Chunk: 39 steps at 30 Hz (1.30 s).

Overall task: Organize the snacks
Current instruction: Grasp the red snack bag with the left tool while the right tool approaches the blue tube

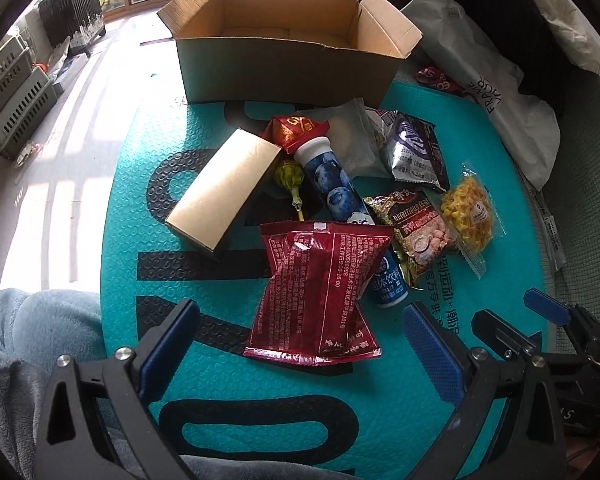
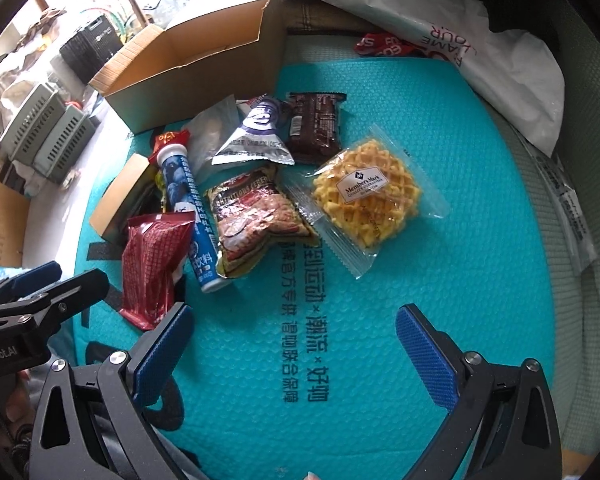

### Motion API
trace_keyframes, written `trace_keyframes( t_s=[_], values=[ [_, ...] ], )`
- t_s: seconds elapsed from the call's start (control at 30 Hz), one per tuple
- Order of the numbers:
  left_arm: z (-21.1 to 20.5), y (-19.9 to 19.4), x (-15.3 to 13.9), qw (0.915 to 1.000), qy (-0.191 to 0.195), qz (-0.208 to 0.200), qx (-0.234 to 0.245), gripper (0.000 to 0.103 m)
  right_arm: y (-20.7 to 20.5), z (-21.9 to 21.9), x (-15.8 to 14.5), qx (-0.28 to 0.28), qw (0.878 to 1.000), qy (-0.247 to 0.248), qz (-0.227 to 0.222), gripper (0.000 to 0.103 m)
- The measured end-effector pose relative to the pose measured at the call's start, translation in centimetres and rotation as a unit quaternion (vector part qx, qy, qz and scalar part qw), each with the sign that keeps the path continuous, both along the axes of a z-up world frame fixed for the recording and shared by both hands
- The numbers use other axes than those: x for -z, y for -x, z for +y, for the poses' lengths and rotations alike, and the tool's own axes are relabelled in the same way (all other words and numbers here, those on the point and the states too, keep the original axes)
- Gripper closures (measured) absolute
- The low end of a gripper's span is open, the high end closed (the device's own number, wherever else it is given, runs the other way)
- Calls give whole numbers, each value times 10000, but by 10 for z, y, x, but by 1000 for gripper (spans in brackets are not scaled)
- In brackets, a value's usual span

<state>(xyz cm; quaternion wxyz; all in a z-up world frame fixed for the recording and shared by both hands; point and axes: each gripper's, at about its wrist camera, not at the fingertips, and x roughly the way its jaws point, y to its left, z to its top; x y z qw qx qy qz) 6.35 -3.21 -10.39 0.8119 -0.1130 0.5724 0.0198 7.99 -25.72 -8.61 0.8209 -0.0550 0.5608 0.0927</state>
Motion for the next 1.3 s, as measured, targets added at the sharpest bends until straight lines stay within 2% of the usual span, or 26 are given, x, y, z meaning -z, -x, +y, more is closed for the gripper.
trace_keyframes(
  t_s=[0.1,0.23,0.63,0.67,0.7,0.73,0.9,1.1,1.3],
  values=[
    [-5,-12,16,9997,-129,184,98,0,-7,-5,6,49,9999,-24,94,1],
    [-7,-22,34,9993,-9,342,140,0,-14,-8,12,17,9999,-3,149,1],
    [-13,-40,76,9966,-263,720,289,2,-18,-8,25,-15,9993,2,370,1],
    [-14,-40,75,9969,-325,648,295,10,-18,-8,25,-23,9993,4,372,1],
    [-16,-39,72,9969,-403,593,329,22,-18,-7,25,-31,9993,8,377,1],
    [-18,-39,70,9966,-478,551,385,29,-18,-6,25,-39,9993,9,381,1],
    [-21,-36,62,9976,-243,332,559,50,-15,0,24,-128,9992,24,379,1],
    [-13,-27,40,9984,-147,148,519,52,-8,7,19,-239,9992,31,312,1],
    [9,-11,8,9988,-312,-142,352,52,-6,24,17,-420,9987,-60,281,1]
  ],
)
